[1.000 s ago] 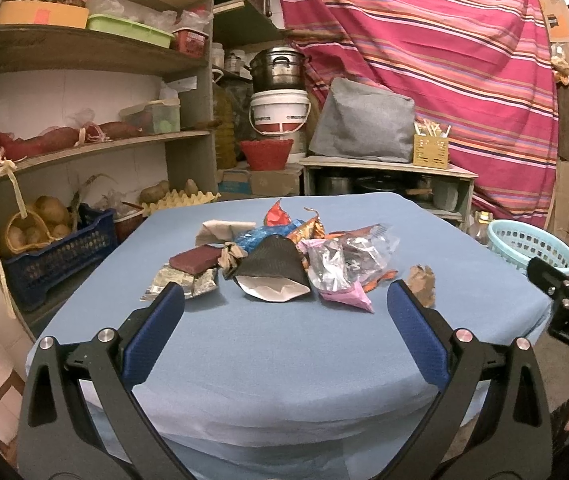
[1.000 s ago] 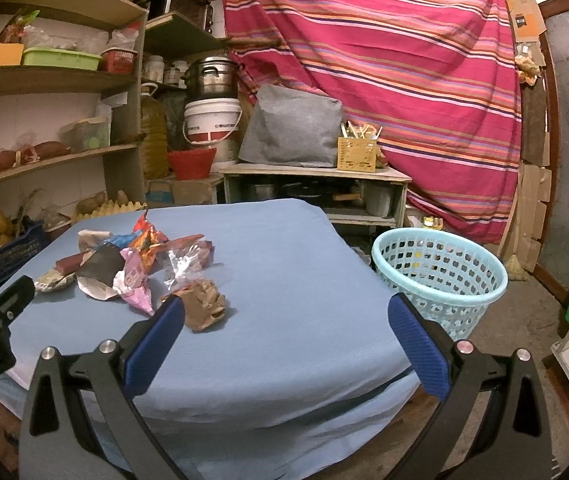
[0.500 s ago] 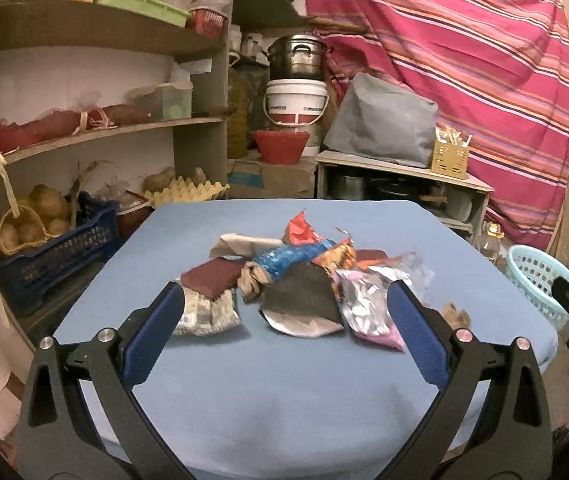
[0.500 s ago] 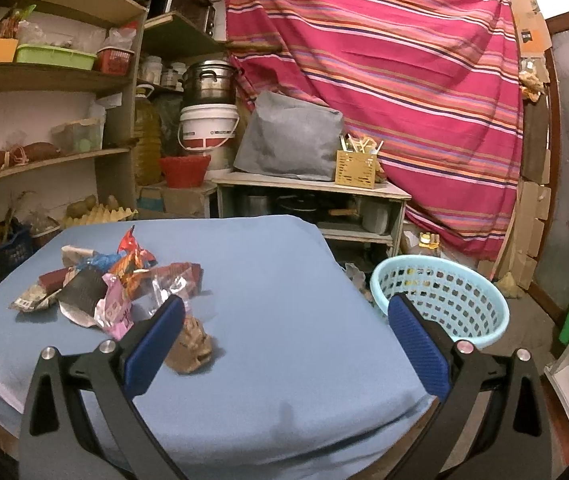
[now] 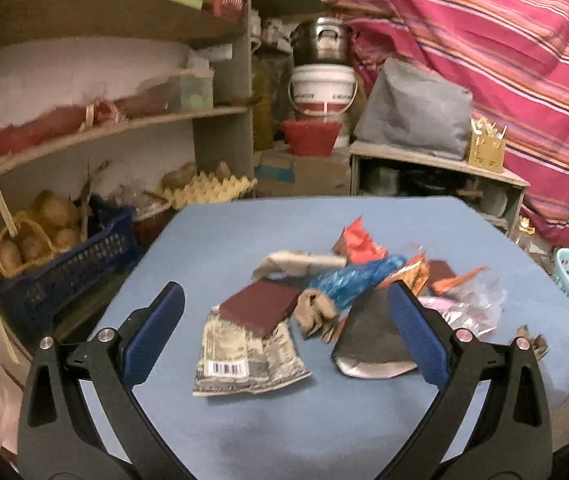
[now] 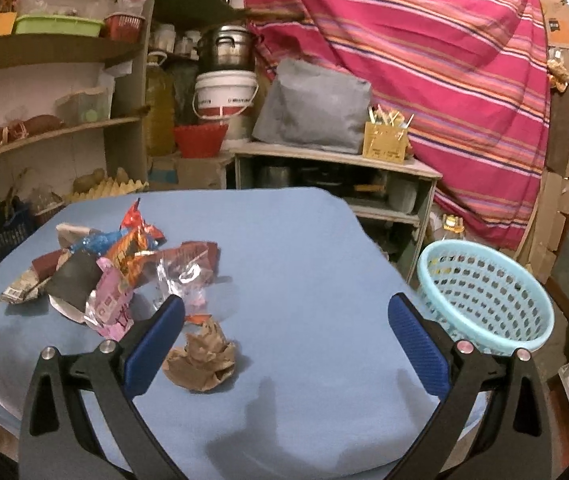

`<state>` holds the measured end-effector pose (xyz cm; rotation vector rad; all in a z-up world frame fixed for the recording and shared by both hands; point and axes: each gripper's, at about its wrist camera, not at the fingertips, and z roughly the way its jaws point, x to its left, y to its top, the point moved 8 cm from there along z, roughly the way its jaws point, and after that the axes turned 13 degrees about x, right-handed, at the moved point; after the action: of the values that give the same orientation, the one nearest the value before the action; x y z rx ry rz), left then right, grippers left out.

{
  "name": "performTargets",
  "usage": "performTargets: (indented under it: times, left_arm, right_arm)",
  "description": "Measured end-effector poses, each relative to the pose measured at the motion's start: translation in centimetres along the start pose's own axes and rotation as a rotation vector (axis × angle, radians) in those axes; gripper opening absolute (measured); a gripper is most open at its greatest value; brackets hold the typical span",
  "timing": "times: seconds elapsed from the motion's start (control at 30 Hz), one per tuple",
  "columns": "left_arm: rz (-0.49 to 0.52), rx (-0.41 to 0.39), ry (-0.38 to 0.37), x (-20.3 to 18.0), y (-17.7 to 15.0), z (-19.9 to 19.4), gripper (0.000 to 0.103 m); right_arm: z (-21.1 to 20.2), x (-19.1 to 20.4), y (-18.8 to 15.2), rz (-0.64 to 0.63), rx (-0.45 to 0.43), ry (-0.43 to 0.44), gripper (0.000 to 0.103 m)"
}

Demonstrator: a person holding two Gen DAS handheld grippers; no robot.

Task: Collect trash
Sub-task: 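Grasp the crumpled brown paper with the right tool while the left tool grasps the black mesh cup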

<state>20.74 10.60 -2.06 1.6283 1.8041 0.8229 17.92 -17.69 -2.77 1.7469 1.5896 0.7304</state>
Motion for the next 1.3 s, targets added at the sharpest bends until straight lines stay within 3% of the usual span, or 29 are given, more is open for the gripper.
performTargets:
  times: [0.53,0.9,1.03,1.17,1.23,1.3]
  left_arm:
    - [-0.034,0.094,0.035,3.0,-1.9,3.7,0.098]
    - [0.001,0.136,-0.026,0.9,-2.5,4.9,0.098]
    - [0.034,0.147,-0.042,-0.7,-2.8,5.1,0.098]
    - [0.067,0.155,-0.057,-2.4,-2.7,5.2,0.098]
    - [0.083,0.161,-0.065,-3.4,-2.6,5.4,0.098]
    - [0.092,0.168,-0.076,-4.2,-2.5,5.7,0.098]
  right_arm:
    - [4.9,3.6,-2.6,-0.028,0.125,0.007,0.099]
    - [6.7,5.3,-3.3,-0.076,0.183,0.014,0.097]
    - [7.6,6.2,-3.9,-0.096,0.235,0.078,0.066]
    - [8.0,6.2,-4.5,-0.08,0.274,0.133,0.054]
    - [7.9,6.3,-4.3,-0.082,0.265,0.151,0.038]
    - [7.9,6.1,-4.1,-0.067,0.259,0.173,0.038]
